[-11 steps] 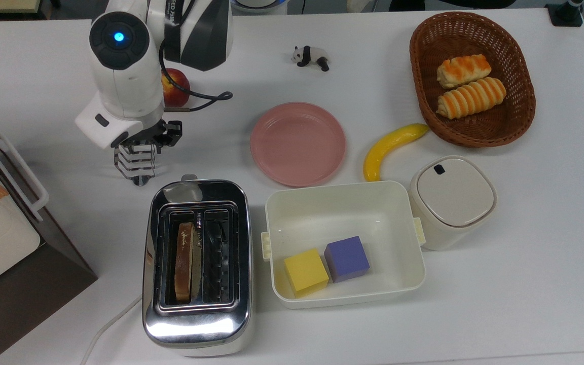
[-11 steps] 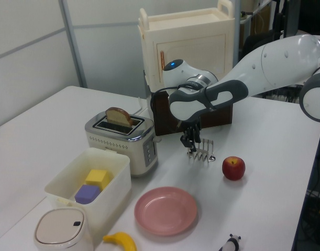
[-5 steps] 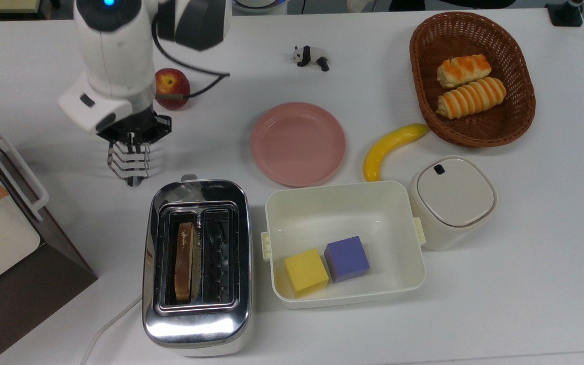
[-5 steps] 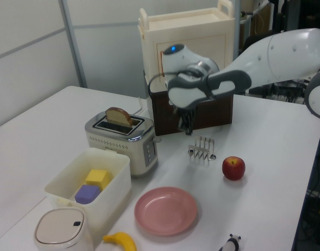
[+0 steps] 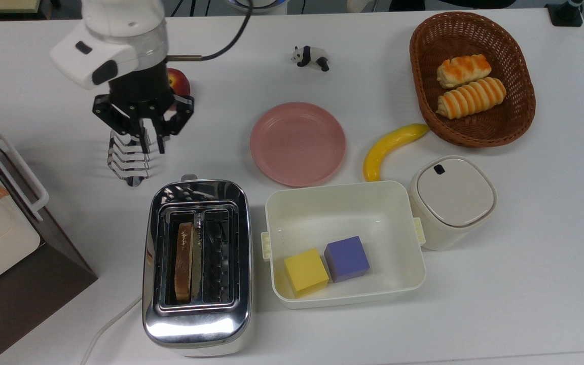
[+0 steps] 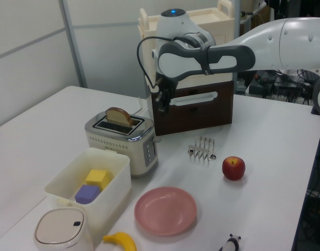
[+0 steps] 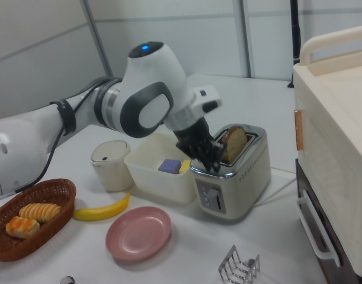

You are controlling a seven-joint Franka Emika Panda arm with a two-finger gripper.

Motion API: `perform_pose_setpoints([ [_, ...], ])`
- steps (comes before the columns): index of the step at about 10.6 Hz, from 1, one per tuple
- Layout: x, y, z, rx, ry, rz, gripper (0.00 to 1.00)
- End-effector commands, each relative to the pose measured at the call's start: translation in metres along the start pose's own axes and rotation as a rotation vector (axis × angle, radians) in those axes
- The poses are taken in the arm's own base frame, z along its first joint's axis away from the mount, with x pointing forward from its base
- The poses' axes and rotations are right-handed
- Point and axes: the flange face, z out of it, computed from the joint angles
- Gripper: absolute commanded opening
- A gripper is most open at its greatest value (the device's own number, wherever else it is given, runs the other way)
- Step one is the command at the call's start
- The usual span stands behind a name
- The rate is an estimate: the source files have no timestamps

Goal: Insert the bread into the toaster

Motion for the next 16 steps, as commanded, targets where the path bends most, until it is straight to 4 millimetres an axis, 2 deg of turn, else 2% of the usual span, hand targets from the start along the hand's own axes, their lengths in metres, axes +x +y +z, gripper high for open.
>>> perform_pose_setpoints([
  [1, 0.031, -0.025, -0.011, 0.006, 0.246, 0.108, 0.25],
  [3, 0.043, -0.039, -0.001, -0.003, 0.331, 0.106, 0.27],
  [5, 0.045, -0.044, 0.028, -0.02, 0.3, 0.083, 0.48],
  [6, 0.046, -0.049, 0.041, -0.017, 0.29, 0.079, 0.92],
  [7, 0.048, -0.053, 0.044, -0.02, 0.314, 0.071, 1.0],
  [9, 0.049, -0.051, 0.043, -0.025, 0.323, 0.068, 1.0],
  [11, 0.042, -0.044, 0.017, -0.027, 0.328, 0.083, 1.0],
  [13, 0.021, -0.041, -0.006, -0.011, 0.231, 0.129, 1.0],
  [16, -0.024, -0.041, -0.037, 0.007, -0.062, 0.165, 1.0],
])
